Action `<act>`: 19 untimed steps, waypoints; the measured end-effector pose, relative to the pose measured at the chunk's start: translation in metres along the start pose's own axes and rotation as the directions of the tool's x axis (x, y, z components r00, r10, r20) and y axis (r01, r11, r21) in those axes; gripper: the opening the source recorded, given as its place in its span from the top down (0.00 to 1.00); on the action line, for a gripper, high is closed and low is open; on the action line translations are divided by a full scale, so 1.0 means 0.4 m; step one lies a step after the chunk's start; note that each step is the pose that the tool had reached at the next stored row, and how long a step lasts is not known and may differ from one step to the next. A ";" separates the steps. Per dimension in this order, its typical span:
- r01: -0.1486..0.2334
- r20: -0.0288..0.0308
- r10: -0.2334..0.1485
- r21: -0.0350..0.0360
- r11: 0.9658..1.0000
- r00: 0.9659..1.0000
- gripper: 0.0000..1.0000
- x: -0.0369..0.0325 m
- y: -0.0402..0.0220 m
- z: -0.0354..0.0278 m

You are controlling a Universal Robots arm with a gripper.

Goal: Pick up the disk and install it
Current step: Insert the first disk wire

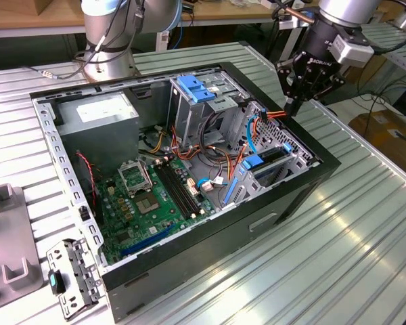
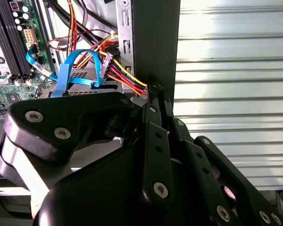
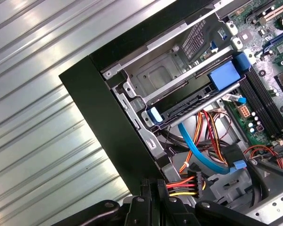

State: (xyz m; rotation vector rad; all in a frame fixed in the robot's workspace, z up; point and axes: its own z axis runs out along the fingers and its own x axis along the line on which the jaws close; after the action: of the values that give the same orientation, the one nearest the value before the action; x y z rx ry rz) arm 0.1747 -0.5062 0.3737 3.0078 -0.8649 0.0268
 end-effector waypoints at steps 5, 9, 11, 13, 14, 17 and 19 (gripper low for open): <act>0.000 0.000 0.000 0.000 1.000 1.000 0.84 -0.011 0.008 0.000; 0.000 0.000 0.000 0.000 1.000 1.000 0.84 -0.017 0.015 0.000; 0.000 0.000 0.000 0.000 1.000 1.000 0.84 -0.023 0.021 0.000; 0.000 0.000 0.000 0.000 1.000 1.000 0.84 -0.027 0.026 0.000; 0.000 0.000 0.000 0.000 1.000 1.000 0.84 -0.028 0.027 0.000; -0.021 0.000 0.021 0.000 1.000 1.000 0.84 -0.028 0.027 0.000; -0.049 0.000 0.049 -0.001 0.999 0.999 0.84 -0.028 0.027 0.000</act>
State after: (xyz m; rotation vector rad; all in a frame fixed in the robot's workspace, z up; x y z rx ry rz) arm 0.1594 -0.5095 0.3736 2.9854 -0.9380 0.0264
